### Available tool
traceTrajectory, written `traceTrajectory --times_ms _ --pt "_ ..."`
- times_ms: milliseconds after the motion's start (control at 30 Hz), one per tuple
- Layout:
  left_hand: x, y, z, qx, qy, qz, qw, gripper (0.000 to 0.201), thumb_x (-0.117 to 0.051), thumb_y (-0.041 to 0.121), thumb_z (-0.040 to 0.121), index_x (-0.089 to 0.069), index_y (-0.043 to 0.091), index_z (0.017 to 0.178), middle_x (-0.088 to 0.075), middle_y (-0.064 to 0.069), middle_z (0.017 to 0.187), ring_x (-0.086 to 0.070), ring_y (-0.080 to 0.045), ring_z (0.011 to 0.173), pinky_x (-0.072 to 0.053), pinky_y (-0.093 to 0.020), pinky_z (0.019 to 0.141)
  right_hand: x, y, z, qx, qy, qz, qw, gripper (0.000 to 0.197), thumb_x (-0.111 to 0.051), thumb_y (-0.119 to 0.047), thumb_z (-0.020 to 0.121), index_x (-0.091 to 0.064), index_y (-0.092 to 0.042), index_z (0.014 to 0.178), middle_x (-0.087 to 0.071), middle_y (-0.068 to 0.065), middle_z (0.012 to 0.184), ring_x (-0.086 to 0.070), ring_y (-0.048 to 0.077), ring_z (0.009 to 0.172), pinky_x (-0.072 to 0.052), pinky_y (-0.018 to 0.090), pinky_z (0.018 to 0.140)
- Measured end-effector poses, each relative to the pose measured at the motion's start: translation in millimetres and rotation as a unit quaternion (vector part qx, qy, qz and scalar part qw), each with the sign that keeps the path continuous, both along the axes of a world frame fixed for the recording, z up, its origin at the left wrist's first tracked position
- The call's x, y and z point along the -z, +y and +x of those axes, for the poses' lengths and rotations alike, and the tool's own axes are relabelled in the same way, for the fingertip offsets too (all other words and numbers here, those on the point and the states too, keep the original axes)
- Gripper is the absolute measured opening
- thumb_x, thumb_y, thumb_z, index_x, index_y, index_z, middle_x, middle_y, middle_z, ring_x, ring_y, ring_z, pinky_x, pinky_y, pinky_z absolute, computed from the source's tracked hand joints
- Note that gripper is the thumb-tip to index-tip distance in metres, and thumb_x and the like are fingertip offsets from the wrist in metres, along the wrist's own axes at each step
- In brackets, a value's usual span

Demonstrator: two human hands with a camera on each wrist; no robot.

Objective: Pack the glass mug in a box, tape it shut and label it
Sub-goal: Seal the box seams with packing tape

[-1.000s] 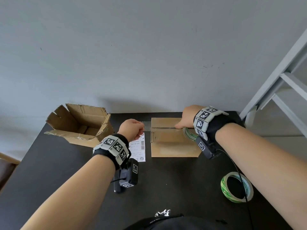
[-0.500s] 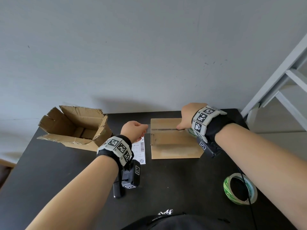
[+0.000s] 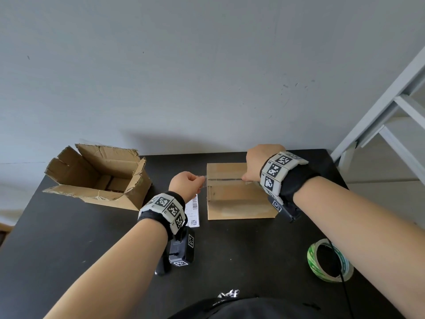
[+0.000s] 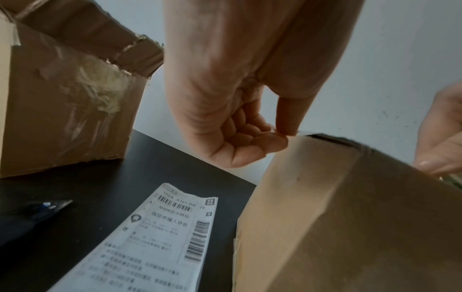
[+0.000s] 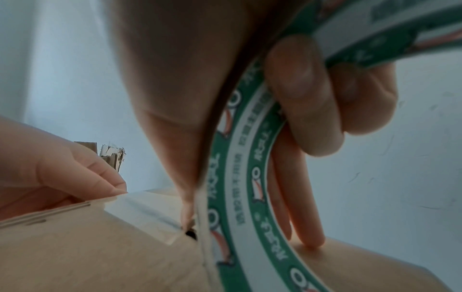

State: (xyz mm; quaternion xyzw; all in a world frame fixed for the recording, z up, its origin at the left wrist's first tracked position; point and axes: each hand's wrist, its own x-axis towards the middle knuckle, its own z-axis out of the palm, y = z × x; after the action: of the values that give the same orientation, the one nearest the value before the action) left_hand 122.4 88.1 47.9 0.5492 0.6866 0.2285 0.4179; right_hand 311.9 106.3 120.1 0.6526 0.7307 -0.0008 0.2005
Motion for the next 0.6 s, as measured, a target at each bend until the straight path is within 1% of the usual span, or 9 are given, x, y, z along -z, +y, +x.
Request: traceTrajectory --times_ms 67,133,200,300,400,467,500,567,600 --pt "5 -2 3 -0.001 0.006 0.008 1.0 0.032 -0.053 0.029 0.094 -0.057 0.013 0.066 -0.06 0.002 0.067 -0.056 -0.014 0.064 -0.054 -0.035 0.079 0 -1 -1 -0.005 -0.005 0.002 1.0 0.033 -0.062 -0.041 0.08 -0.048 -0.019 0.06 -0.05 -0.005 0.058 -0.045 0.01 0.049 -0.027 0.019 0.045" --pt "9 -3 6 -0.006 0.003 0.001 1.0 0.028 -0.052 0.029 0.094 -0.057 0.016 0.07 -0.064 0.002 0.072 -0.063 -0.016 0.073 -0.055 -0.037 0.083 1 -1 -2 -0.011 -0.01 0.003 1.0 0.03 -0.063 -0.039 0.079 -0.051 -0.018 0.062 -0.049 -0.006 0.058 -0.044 0.01 0.049 -0.027 0.019 0.045" --pt "10 -4 8 -0.001 0.014 0.001 1.0 0.025 -0.051 0.029 0.094 -0.058 0.018 0.073 -0.068 0.001 0.076 -0.067 -0.018 0.08 -0.055 -0.038 0.083 2 -2 -3 -0.015 -0.013 0.004 1.0 0.025 -0.062 -0.037 0.08 -0.053 -0.019 0.064 -0.048 -0.006 0.058 -0.043 0.01 0.049 -0.026 0.018 0.044" --pt "9 -5 10 0.021 0.078 0.026 0.996 0.024 -0.047 0.027 0.094 -0.062 0.016 0.079 -0.071 -0.004 0.083 -0.065 -0.021 0.082 -0.054 -0.038 0.082 3 -1 -5 -0.017 -0.017 0.009 1.0 0.028 -0.062 -0.036 0.079 -0.049 -0.02 0.061 -0.047 -0.006 0.058 -0.042 0.01 0.048 -0.025 0.018 0.044" --pt "9 -6 13 0.033 0.137 0.023 0.99 0.024 -0.041 0.032 0.096 -0.06 0.017 0.099 -0.066 -0.002 0.094 -0.061 -0.019 0.086 -0.052 -0.039 0.085 2 -1 -6 -0.02 -0.019 0.009 1.0 0.028 -0.063 -0.036 0.079 -0.049 -0.02 0.061 -0.047 -0.006 0.058 -0.042 0.009 0.048 -0.025 0.018 0.044" --pt "10 -6 13 0.033 0.174 -0.014 0.984 0.037 -0.038 0.037 0.097 -0.051 0.013 0.121 -0.062 -0.005 0.112 -0.059 -0.023 0.101 -0.05 -0.039 0.088 2 -2 -8 -0.019 -0.024 0.007 0.999 0.027 -0.063 -0.036 0.079 -0.049 -0.02 0.062 -0.047 -0.006 0.058 -0.042 0.009 0.048 -0.025 0.018 0.044" --pt "11 -6 13 0.038 0.189 -0.04 0.98 0.042 -0.038 0.039 0.097 -0.046 0.01 0.127 -0.059 -0.008 0.119 -0.057 -0.026 0.106 -0.049 -0.039 0.088 1 -2 -8 -0.019 -0.025 0.006 0.999 0.027 -0.063 -0.036 0.079 -0.05 -0.02 0.062 -0.048 -0.006 0.058 -0.042 0.009 0.048 -0.025 0.018 0.044" --pt "12 -7 14 0.052 0.211 -0.066 0.974 0.043 -0.039 0.036 0.097 -0.042 0.008 0.131 -0.056 -0.01 0.124 -0.057 -0.026 0.107 -0.049 -0.039 0.088 1 -3 -8 -0.016 -0.023 0.004 1.0 0.028 -0.064 -0.036 0.078 -0.049 -0.02 0.062 -0.048 -0.006 0.058 -0.042 0.009 0.047 -0.026 0.018 0.044" --pt "12 -8 15 0.05 0.214 -0.057 0.974 0.04 -0.039 0.032 0.098 -0.042 0.009 0.131 -0.055 -0.01 0.125 -0.057 -0.026 0.107 -0.049 -0.039 0.089 1 -3 -8 -0.014 -0.02 0.003 1.0 0.027 -0.064 -0.037 0.078 -0.05 -0.02 0.062 -0.048 -0.006 0.058 -0.042 0.009 0.048 -0.026 0.018 0.044"
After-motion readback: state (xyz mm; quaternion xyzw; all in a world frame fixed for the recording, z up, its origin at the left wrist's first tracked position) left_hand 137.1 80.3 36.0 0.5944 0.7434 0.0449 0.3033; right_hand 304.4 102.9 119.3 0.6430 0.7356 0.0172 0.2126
